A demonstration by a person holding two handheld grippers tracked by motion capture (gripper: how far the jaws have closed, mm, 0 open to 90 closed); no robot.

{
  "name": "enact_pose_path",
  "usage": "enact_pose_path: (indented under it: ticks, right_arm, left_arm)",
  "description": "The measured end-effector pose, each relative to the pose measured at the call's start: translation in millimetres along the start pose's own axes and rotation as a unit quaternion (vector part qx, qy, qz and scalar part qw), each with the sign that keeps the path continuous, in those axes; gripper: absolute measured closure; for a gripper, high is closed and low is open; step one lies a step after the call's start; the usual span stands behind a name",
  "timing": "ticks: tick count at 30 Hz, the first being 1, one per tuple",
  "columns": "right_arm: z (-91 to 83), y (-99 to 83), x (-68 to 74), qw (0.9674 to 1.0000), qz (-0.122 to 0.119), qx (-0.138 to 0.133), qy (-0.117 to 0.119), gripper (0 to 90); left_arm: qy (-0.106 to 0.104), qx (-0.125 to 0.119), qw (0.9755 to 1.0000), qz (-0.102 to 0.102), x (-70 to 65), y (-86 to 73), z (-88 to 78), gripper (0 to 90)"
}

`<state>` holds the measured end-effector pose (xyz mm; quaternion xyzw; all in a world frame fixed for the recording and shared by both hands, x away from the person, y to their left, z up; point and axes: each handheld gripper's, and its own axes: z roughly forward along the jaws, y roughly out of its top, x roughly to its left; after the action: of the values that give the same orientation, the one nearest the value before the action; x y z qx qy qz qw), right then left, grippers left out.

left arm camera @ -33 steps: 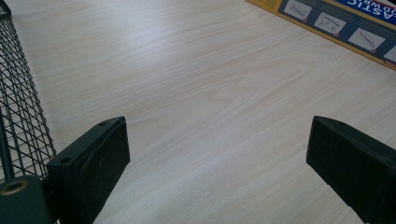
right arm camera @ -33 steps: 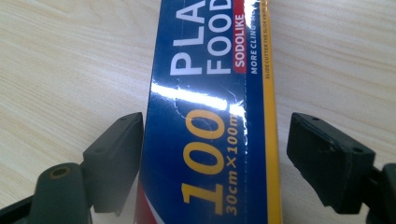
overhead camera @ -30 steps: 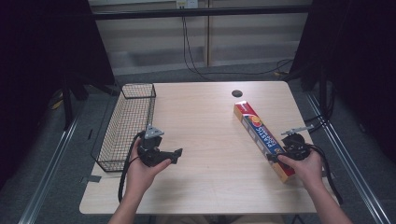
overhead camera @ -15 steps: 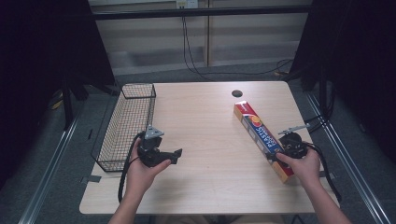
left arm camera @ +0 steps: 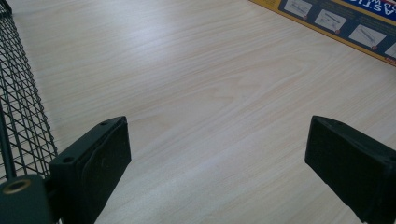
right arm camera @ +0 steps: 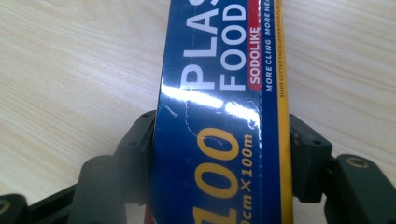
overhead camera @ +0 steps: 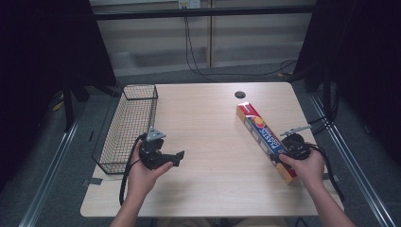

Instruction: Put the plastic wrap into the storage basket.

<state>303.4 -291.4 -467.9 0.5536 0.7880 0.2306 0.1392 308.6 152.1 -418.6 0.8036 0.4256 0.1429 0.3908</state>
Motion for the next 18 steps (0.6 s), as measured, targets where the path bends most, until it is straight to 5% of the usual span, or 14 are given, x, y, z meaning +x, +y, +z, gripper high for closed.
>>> enact_pose_path:
  ticks: [10, 18]
  right_arm:
    - [-0.7, 0.6, 0.1, 0.9999, 0.008, 0.0, -0.008, 40.6]
    - [-4.4, 3.1, -0.5, 0.9999, 0.012, -0.003, 0.008, 41.8]
  left_arm:
    - [-0.002, 0.0, 1.0, 0.001, -0.2, 0.3, -0.3, 6.8]
    - [0.001, -0.003, 1.0, -0.003, 0.2, 0.6, -1.0, 6.8]
